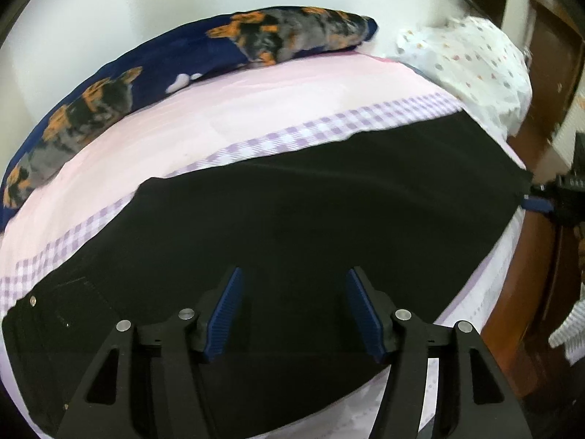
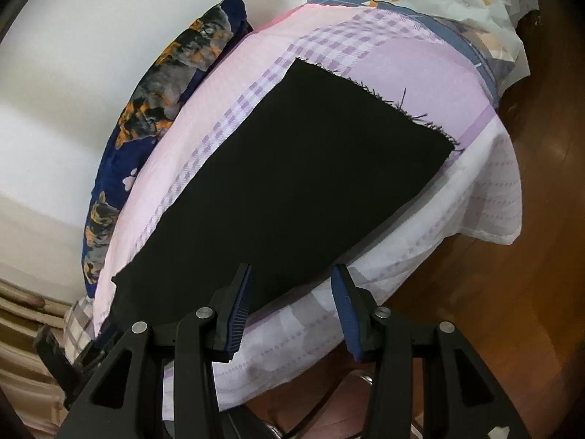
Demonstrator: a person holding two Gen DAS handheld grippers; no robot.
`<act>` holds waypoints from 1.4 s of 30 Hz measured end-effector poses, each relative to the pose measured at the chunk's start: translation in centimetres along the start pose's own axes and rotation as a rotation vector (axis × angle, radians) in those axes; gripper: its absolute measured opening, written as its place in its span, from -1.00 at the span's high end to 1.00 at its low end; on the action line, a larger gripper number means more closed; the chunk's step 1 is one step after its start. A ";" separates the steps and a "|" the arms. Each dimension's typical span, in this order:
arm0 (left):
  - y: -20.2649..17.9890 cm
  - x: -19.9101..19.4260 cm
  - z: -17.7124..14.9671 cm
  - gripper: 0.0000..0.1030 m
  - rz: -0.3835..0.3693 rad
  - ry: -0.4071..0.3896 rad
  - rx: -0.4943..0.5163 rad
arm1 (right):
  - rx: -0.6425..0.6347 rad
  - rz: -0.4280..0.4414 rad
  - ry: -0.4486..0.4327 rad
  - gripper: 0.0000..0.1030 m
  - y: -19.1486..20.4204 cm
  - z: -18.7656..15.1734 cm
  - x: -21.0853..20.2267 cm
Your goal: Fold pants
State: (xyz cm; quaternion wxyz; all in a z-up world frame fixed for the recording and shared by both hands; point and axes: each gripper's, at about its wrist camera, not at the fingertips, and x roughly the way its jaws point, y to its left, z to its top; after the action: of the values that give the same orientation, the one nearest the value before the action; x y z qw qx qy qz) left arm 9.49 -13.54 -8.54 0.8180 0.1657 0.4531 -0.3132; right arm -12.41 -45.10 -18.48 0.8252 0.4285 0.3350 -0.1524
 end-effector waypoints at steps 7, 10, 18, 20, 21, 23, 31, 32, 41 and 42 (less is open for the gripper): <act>-1.1 0.8 -0.4 -0.19 -0.001 0.044 0.034 | 0.023 -0.001 -0.071 0.26 -1.2 1.3 0.3; -1.1 1.1 -0.5 -0.19 0.002 0.061 0.025 | 0.033 -0.030 -0.117 0.27 -2.1 2.4 0.0; -1.3 1.9 -0.8 -0.19 0.010 0.092 0.024 | 0.012 -0.079 -0.185 0.36 -3.3 5.3 0.0; -1.4 2.1 -0.9 -0.19 0.012 0.097 0.026 | -0.009 -0.085 -0.176 0.66 -3.0 5.4 0.5; -1.4 2.1 -0.9 -0.19 0.010 0.099 0.027 | -0.019 -0.093 -0.179 0.75 -2.9 5.4 0.5; -1.5 2.3 -0.9 -0.19 0.007 0.104 0.029 | -0.007 -0.081 -0.177 0.79 -3.0 5.4 0.5; -1.0 2.9 -1.0 -0.19 -0.013 0.109 -0.004 | -0.016 0.057 -0.168 0.84 0.4 5.1 -0.1; -0.9 2.9 -1.0 -0.19 -0.011 0.107 -0.009 | -0.035 0.067 -0.160 0.84 1.3 5.0 0.1; 2.2 0.9 -1.1 -0.19 -0.023 0.047 -0.134 | -0.171 0.211 -0.050 0.84 10.1 1.9 2.8; 2.6 0.5 -1.1 -0.19 -0.025 0.039 -0.149 | -0.192 0.224 -0.036 0.84 11.2 1.3 3.2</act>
State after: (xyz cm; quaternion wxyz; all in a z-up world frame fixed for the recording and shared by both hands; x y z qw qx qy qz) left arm 10.71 -11.18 -9.63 0.8151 0.1046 0.4931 -0.2854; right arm -3.51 -39.44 -13.35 0.8801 0.3795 0.2833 -0.0341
